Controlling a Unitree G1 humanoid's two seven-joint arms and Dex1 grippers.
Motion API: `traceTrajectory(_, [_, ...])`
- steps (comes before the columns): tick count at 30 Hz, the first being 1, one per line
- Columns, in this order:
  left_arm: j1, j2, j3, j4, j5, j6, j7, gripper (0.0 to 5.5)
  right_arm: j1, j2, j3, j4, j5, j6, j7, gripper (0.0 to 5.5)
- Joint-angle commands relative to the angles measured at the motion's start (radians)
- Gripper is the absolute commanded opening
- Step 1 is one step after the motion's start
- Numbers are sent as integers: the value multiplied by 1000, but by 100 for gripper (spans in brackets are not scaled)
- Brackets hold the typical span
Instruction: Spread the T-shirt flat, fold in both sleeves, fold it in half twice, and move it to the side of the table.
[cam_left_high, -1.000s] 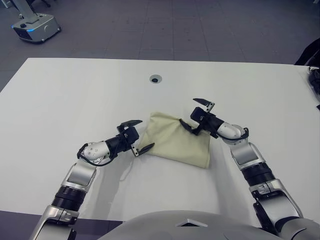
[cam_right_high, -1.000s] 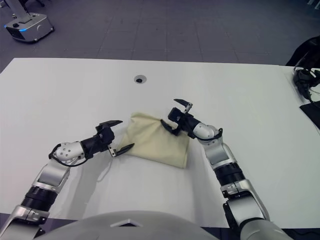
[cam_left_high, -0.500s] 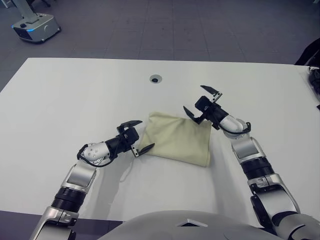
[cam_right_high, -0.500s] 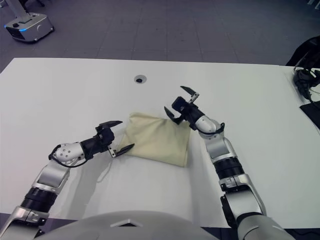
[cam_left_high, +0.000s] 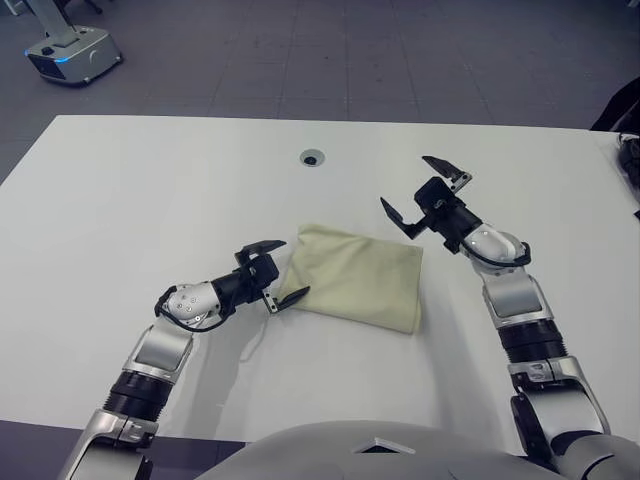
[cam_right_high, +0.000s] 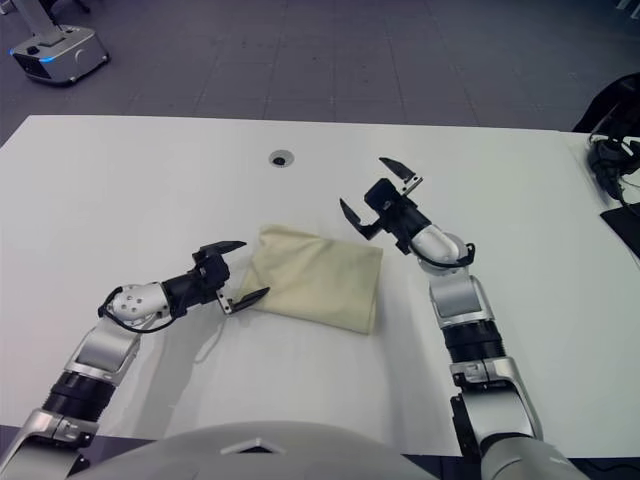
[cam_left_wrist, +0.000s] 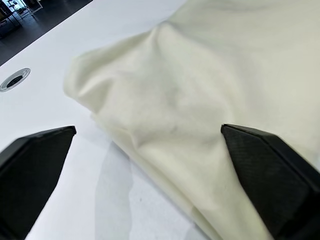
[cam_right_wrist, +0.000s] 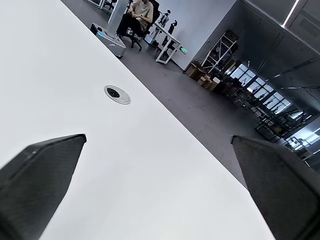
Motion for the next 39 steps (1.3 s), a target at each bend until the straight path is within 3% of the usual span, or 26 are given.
traceTrajectory(1, [22,18,-24,46,37,21,-16,540,31,25,44,-67,83,30,107,537])
traceTrajectory(6, [-33,-14,73,36,-93,37,-22,540,15,70,105,-136,310,193,349,537])
traceTrajectory(12, [-138,-65,295,-64,-445,191,-26,540,-27,149,106,-80,406,291,395,537])
traceTrajectory(20, [-235,-85,453,-37,-535,271,125,540,-21,201,241,18,316,247,448,537])
traceTrajectory(28, [-263,-98,436,13,-474,248,167,540,-124,276,345,441,95,185,313,537])
traceTrajectory(39, [-234,-117,382,0,-441,223,99,540,-128,137,65,615,273,215,427,537])
